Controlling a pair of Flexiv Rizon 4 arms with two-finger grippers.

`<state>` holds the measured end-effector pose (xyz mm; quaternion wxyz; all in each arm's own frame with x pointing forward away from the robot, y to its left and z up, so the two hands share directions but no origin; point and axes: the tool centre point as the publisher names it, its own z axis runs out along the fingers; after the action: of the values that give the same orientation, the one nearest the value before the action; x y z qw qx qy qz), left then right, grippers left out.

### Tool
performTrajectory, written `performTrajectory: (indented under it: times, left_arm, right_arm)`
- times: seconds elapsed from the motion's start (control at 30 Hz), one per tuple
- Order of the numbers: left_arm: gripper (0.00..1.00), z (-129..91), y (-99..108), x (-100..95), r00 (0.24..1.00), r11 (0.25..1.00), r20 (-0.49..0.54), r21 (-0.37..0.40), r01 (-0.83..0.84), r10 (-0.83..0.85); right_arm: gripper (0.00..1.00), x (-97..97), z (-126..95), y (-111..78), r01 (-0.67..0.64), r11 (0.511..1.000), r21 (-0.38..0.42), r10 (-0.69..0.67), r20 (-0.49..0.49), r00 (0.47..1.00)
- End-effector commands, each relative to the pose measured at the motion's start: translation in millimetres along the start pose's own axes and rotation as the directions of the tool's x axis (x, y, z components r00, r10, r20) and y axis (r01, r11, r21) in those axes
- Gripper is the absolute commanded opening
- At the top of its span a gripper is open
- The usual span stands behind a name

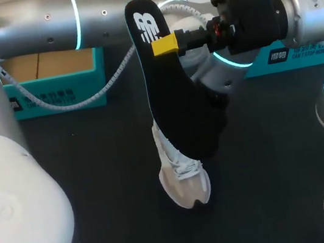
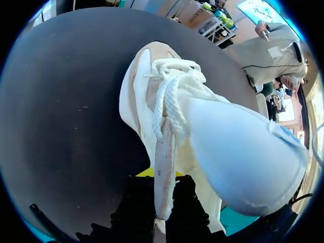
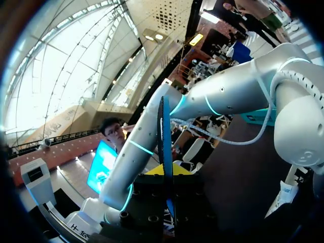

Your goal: Take the shoe out of the shoebox, open the shoe tongue, remove and reinsert the insole, then place the shoe into the shoebox

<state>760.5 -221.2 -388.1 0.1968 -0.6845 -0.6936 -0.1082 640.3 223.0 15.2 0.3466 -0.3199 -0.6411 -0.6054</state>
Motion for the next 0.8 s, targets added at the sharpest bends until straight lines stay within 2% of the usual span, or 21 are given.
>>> performTrajectory:
  times: [0.03,0.07,0.2,0.4,0.57,0.8]
  left_arm:
    - [0.7,5,4,-4.6,1.0,1.0,-0.008,0.016,-0.008,0.008]
    - [1.0,6,4,-4.8,1.0,1.0,-0.006,0.024,-0.017,0.017]
    - [1.0,-2,5,2.2,0.998,0.997,0.05,0.063,-0.046,0.043]
    - [1.0,-33,12,22.2,0.976,0.994,0.209,0.08,-0.078,0.06]
    - [1.0,-63,18,41.4,0.934,0.998,0.354,0.037,-0.05,0.034]
    - [1.0,-97,31,65.9,0.812,0.999,0.583,-0.031,-0.028,0.041]
  right_arm:
    - [0.0,-0.7,3,0.5,-0.001,1.0,0.0,0.001,0.002,1.0]
    - [0.0,-0.7,3,0.5,-0.001,1.0,0.0,0.001,0.002,1.0]
    - [0.0,-0.7,3,0.5,-0.001,1.0,0.0,0.001,0.002,1.0]
    - [0.0,-0.7,3,0.5,-0.001,1.0,0.0,0.001,0.002,1.0]
    - [0.0,-0.7,3,0.5,-0.001,1.0,0.0,0.001,0.002,1.0]
    - [0.0,-0.7,3,0.5,-0.001,1.0,0.0,0.001,0.002,1.0]
